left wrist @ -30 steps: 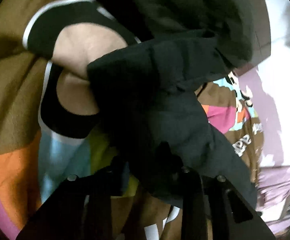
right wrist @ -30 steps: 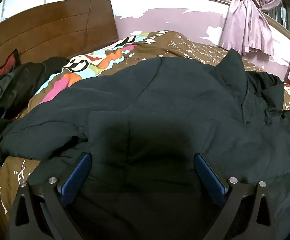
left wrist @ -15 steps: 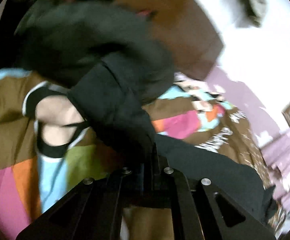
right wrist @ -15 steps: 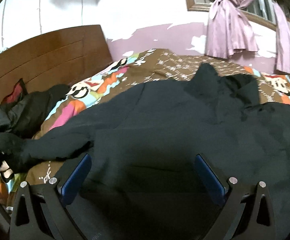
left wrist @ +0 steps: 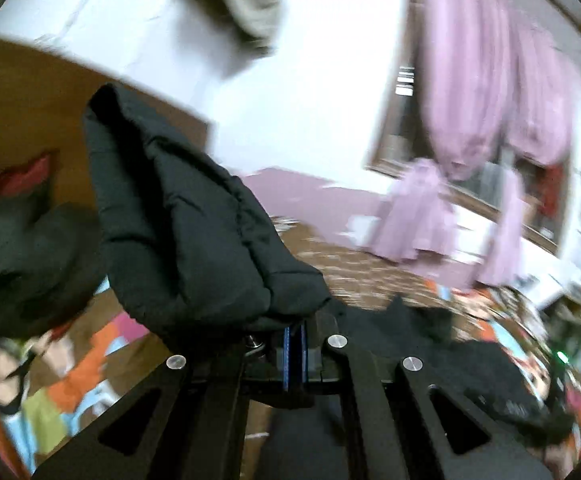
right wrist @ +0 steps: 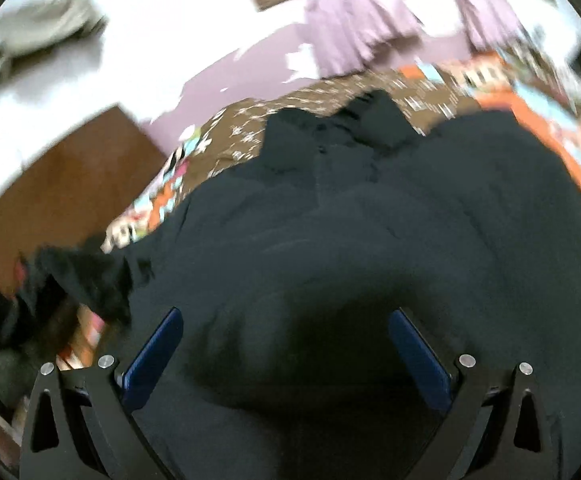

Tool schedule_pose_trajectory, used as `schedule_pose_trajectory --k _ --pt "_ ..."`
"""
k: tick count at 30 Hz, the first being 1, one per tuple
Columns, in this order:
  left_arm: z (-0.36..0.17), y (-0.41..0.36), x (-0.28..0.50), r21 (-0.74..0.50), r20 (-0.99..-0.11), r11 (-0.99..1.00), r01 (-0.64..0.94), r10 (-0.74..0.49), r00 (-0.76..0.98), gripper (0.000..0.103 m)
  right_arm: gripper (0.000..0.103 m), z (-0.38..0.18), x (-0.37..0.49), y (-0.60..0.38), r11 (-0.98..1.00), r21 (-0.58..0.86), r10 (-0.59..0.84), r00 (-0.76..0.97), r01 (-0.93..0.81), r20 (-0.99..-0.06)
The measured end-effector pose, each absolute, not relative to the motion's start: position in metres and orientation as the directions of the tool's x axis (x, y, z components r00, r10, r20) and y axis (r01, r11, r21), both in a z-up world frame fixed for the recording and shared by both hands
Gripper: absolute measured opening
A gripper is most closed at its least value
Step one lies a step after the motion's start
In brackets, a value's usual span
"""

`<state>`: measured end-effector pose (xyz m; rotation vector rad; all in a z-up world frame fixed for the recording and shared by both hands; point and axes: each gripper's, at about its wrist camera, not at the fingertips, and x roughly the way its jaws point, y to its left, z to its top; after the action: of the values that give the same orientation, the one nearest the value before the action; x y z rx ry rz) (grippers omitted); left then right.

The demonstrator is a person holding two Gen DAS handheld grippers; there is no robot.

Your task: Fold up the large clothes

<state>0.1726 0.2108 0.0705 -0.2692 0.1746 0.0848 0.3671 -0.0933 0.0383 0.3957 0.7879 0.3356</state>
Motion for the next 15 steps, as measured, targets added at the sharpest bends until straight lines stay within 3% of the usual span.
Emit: schedule_pose_trajectory --k 5,10,12,15 --pt "0.079 0.156 0.177 -0.171 -0.184 0.973 0.152 -0.183 0.966 0.002 0.103 0.041 0.362 -0.142 0.816 0.575 0.466 0.647 -0.052 -0.603" --pt "0.067 0.108 0.183 -0.178 -0.290 0.919 0.352 -0.391 0.874 0.002 0.103 0.062 0.336 -0.178 0.836 0.541 0.453 0.676 -0.095 -0.582" --pt "0.056 0.089 0.192 -0.188 -0.353 0.899 0.396 -0.438 0.827 0.002 0.103 0.067 0.328 -0.192 0.833 0.543 0.458 0.679 -0.104 -0.574" --pt "0.040 0.060 0.206 -0.140 -0.447 0.907 0.397 -0.416 0.792 0.002 0.103 0.067 0.318 -0.207 0.821 0.561 0.470 0.685 -0.107 -0.557"
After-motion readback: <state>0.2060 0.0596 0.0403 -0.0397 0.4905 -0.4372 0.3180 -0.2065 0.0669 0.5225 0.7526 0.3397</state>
